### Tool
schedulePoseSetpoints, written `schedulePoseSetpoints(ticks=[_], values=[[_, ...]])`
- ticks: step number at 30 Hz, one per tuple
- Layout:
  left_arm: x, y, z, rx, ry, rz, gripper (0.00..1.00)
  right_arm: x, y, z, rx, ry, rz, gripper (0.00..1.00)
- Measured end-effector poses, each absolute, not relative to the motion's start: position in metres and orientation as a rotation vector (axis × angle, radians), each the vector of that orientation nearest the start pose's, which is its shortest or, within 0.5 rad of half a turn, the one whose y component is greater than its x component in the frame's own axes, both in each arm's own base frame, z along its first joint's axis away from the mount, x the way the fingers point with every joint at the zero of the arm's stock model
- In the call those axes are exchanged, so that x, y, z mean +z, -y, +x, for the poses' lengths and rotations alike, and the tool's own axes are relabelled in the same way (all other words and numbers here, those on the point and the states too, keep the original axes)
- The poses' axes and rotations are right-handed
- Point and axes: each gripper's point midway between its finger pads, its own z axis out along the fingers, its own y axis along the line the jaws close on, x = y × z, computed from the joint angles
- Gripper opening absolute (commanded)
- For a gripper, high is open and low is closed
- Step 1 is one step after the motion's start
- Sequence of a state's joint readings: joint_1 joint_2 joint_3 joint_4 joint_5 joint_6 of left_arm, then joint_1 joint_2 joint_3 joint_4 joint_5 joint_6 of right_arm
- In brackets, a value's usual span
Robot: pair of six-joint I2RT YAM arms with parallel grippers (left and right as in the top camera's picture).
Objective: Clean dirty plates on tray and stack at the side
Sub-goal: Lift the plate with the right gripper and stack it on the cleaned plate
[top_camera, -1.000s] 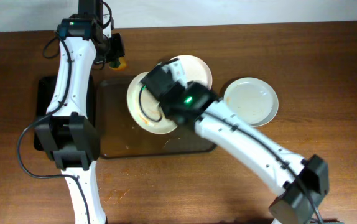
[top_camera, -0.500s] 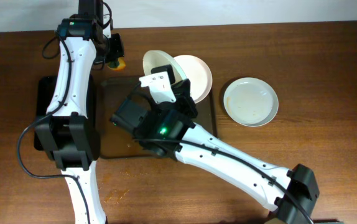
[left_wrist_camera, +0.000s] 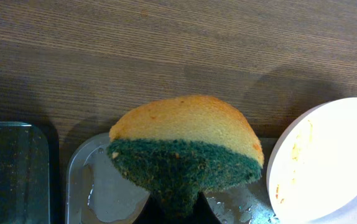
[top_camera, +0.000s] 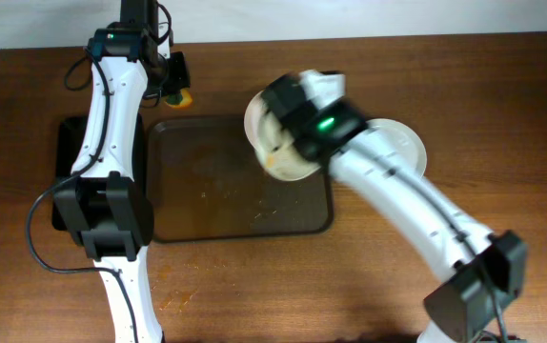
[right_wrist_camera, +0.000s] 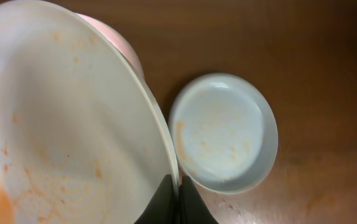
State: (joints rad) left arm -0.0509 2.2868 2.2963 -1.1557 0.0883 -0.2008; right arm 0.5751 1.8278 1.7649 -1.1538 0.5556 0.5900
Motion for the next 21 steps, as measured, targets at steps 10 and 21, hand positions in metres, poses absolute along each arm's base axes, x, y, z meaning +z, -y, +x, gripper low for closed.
schedulePoseSetpoints(ticks=[10, 21], values=[[0.151, 0.042, 0.537, -0.189, -2.72, -0.18, 0.01, 0.174, 0.031, 0.387, -0.363, -2.695, 0.785, 0.04], [0.132, 0.042, 0.538, -0.184, -2.758, -0.185, 0.01, 0.077, 0.042, 0.38, -0.115, -2.78, 0.846, 0.45]])
